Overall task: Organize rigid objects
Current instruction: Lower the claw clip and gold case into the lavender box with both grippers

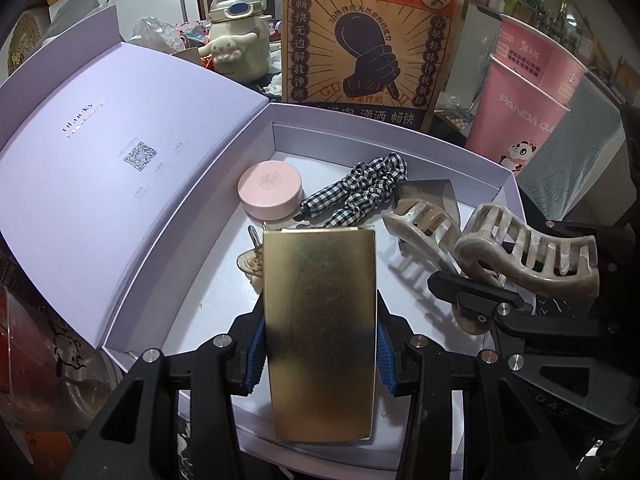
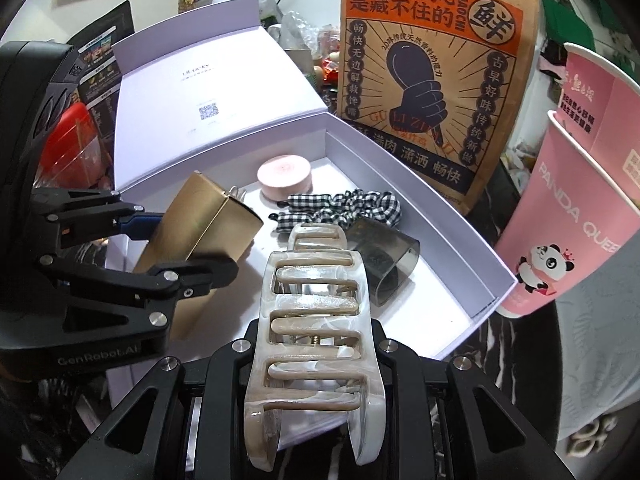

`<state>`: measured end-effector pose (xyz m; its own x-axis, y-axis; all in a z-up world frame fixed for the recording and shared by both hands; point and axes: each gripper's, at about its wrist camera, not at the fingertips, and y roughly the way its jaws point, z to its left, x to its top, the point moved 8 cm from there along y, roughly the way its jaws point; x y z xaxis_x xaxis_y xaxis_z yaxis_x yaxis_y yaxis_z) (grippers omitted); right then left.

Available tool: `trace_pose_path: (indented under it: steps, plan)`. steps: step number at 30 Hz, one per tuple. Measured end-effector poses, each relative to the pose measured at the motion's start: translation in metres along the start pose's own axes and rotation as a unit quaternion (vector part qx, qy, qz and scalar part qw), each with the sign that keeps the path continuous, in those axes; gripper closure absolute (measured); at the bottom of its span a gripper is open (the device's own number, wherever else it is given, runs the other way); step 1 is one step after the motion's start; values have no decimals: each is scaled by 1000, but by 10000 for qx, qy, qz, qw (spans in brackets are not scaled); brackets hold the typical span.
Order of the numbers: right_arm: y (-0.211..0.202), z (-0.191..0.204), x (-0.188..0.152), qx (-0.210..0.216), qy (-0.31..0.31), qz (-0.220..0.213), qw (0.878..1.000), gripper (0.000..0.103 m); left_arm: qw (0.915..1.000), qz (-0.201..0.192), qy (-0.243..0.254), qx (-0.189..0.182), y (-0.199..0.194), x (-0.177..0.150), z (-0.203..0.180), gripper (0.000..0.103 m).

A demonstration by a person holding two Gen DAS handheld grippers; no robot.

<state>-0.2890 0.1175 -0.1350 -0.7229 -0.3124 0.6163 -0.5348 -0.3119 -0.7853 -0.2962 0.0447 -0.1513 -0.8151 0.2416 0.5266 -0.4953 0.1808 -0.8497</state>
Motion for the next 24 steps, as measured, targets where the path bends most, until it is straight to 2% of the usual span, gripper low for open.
trace_pose_path:
  steps: [24]
  plan:
    - [10,2,2,71,105,263,9996,76,9996,78,-209,-162,6,-2,3,57]
